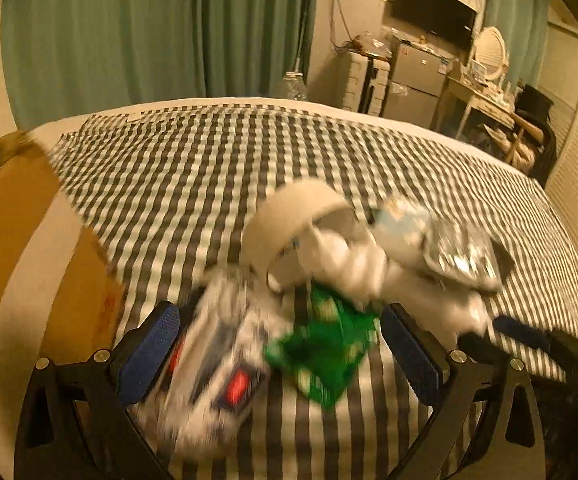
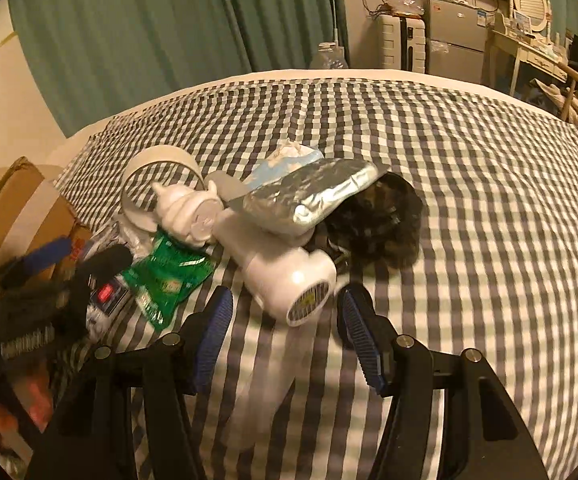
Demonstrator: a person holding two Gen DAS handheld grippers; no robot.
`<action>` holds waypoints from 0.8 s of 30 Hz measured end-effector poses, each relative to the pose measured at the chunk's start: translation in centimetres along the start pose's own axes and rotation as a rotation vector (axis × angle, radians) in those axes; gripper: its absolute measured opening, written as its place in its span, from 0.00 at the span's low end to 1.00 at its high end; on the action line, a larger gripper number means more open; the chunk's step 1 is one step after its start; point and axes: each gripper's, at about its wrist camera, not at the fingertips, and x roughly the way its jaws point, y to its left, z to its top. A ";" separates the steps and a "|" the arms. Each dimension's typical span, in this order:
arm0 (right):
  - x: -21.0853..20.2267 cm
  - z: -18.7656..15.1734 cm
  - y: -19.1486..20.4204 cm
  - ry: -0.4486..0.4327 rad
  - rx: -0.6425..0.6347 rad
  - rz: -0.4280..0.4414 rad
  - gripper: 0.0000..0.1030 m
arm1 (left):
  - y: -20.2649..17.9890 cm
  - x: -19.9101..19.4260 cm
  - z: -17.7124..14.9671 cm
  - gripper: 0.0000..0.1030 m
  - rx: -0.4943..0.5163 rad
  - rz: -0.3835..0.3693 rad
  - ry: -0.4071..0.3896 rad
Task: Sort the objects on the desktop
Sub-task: 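Move both open tools back toward the remaining pile, then grasp the white tape roll with the left tool while the right tool grasps the white bottle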
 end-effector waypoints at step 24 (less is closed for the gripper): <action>0.4 -0.7 0.4 0.033 -0.025 -0.058 0.58 | -0.8 2.2 4.1 0.30 0.089 -0.014 0.016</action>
